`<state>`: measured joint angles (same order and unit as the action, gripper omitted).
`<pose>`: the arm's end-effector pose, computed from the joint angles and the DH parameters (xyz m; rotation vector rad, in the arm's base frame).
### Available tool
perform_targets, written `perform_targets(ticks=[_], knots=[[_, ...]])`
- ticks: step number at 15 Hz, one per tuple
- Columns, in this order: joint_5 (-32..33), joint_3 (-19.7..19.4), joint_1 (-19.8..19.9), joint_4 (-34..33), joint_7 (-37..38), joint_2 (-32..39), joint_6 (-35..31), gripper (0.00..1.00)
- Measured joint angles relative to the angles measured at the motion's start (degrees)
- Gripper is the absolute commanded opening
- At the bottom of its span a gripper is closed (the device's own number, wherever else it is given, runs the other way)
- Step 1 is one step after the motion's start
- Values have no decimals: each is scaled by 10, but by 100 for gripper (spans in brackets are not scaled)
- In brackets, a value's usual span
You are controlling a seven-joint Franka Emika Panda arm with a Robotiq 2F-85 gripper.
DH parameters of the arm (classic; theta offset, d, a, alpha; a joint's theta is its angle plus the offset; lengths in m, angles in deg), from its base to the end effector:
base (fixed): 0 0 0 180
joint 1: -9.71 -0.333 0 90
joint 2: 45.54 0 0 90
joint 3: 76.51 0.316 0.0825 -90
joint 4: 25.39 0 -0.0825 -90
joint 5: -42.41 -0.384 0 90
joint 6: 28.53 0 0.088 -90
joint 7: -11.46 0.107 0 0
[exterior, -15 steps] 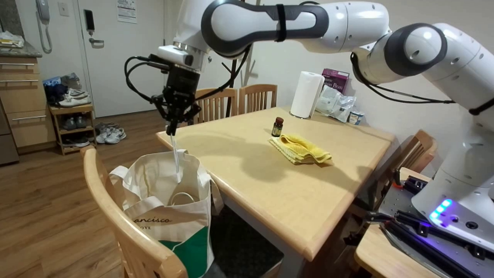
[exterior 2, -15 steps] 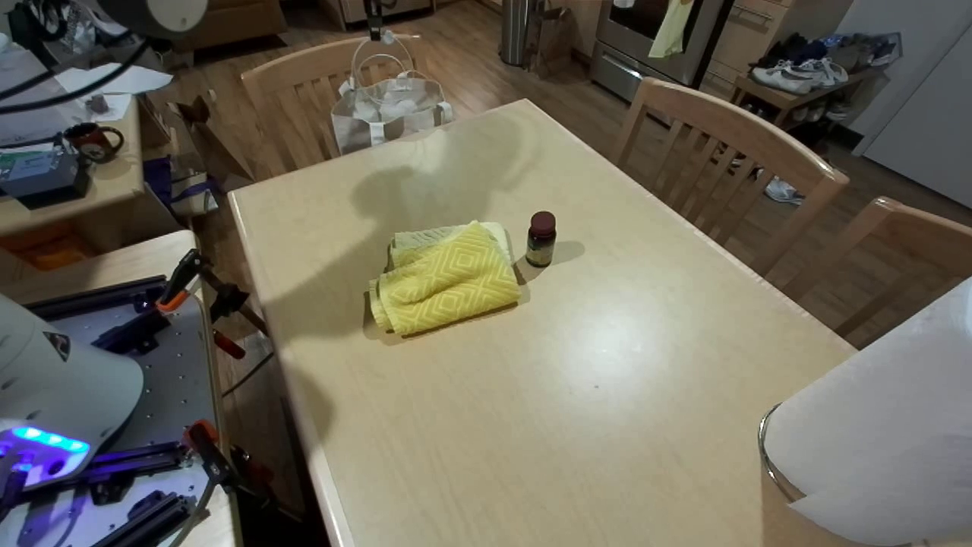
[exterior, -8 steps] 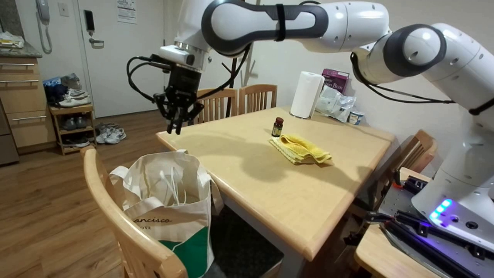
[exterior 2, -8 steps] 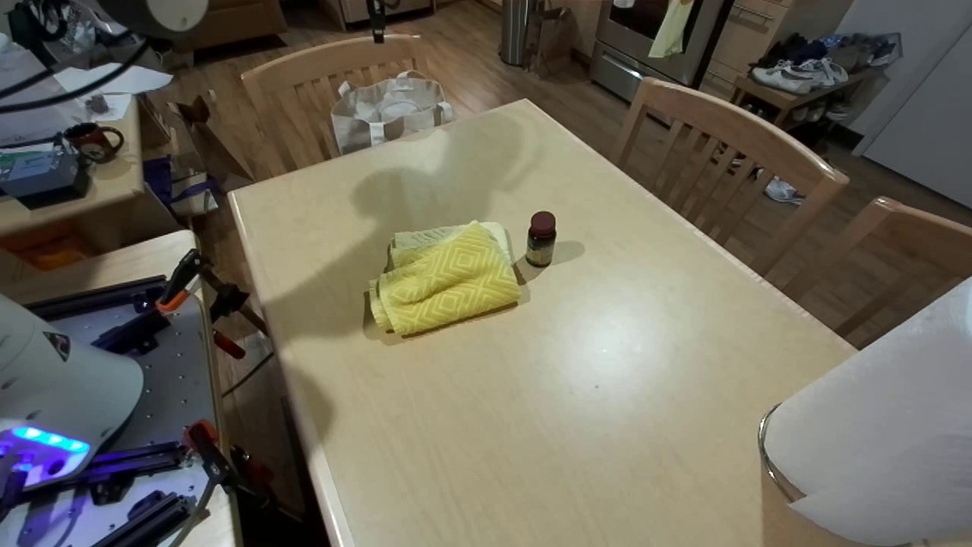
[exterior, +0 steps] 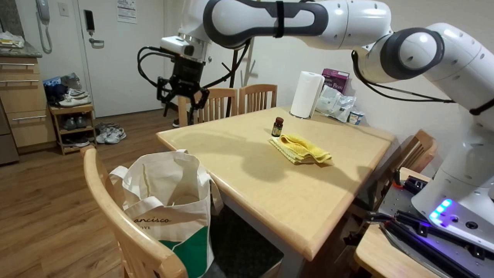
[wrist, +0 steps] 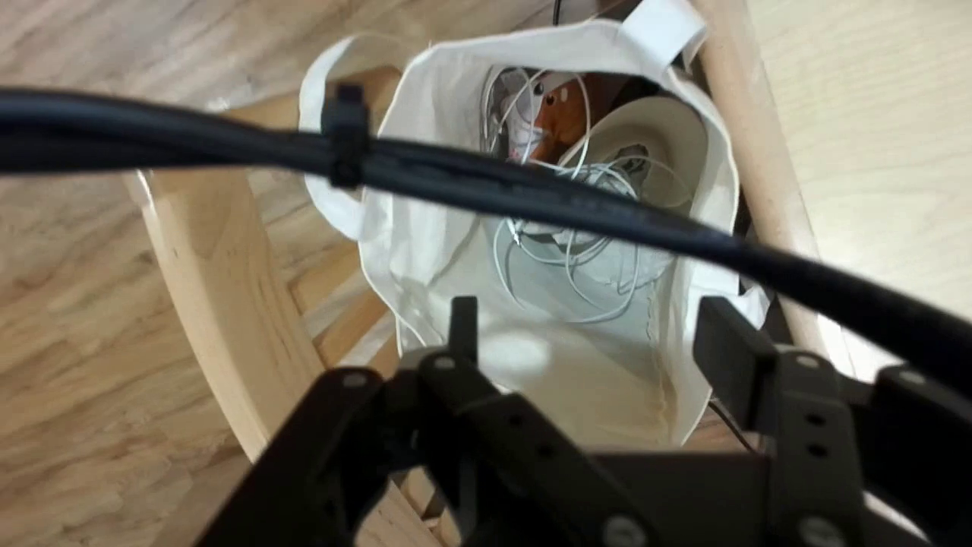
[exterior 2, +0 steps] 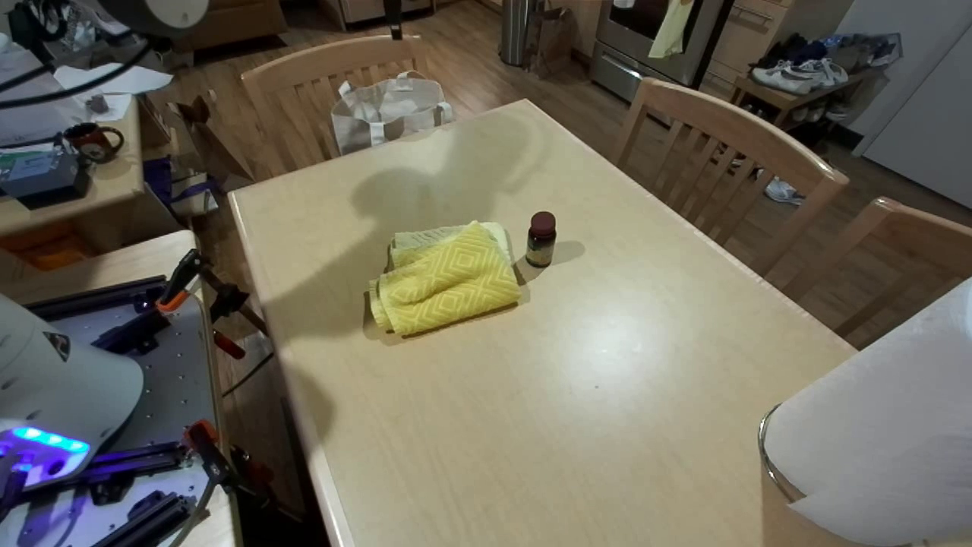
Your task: Put the cable in the bag
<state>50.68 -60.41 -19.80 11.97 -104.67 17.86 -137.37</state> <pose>0.6574 0.4812 0.3279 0.7017 3.0294 0.3019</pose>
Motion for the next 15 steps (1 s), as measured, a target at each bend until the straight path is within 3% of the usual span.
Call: perform_targets(ticks=[5,15], knots=[[0,-71,25,-27,90,0,0,100],[0,-192,90,-6,280,13,23,100]])
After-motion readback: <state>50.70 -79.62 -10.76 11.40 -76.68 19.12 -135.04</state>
